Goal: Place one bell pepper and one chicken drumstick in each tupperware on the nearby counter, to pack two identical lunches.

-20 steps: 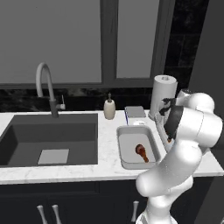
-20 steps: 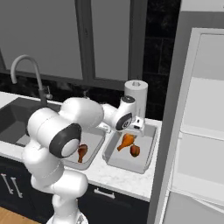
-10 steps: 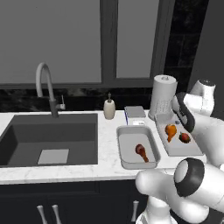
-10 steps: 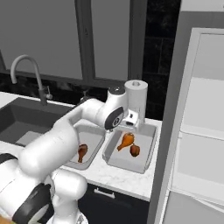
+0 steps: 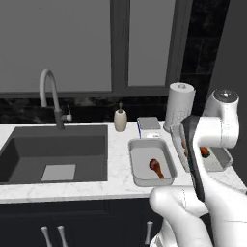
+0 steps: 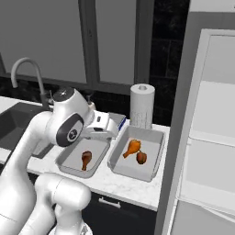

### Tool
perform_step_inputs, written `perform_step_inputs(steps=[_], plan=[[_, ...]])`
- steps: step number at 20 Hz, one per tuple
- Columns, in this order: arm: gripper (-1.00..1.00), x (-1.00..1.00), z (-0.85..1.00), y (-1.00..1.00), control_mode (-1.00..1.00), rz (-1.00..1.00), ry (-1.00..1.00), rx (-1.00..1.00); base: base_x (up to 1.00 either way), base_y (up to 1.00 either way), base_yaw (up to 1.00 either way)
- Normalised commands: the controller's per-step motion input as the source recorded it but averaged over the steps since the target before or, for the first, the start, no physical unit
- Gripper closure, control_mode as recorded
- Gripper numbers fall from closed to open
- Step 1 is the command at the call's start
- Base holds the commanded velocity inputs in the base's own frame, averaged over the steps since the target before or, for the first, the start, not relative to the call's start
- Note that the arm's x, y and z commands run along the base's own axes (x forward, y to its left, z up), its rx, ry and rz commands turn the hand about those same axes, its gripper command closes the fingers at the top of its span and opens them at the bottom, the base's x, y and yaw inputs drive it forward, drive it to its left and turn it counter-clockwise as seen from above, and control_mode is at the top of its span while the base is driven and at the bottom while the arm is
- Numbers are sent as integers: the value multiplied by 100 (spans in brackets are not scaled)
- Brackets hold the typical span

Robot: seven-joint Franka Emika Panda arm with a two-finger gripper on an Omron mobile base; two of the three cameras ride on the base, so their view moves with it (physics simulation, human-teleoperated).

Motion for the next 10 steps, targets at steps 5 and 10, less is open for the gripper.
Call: perform_step_inputs(steps=[5, 10], plan=[[-100, -20, 0, 5, 100, 2, -6, 0, -80, 0, 4], [-100, 0, 0, 0, 100, 0, 0, 0, -100, -49, 6]])
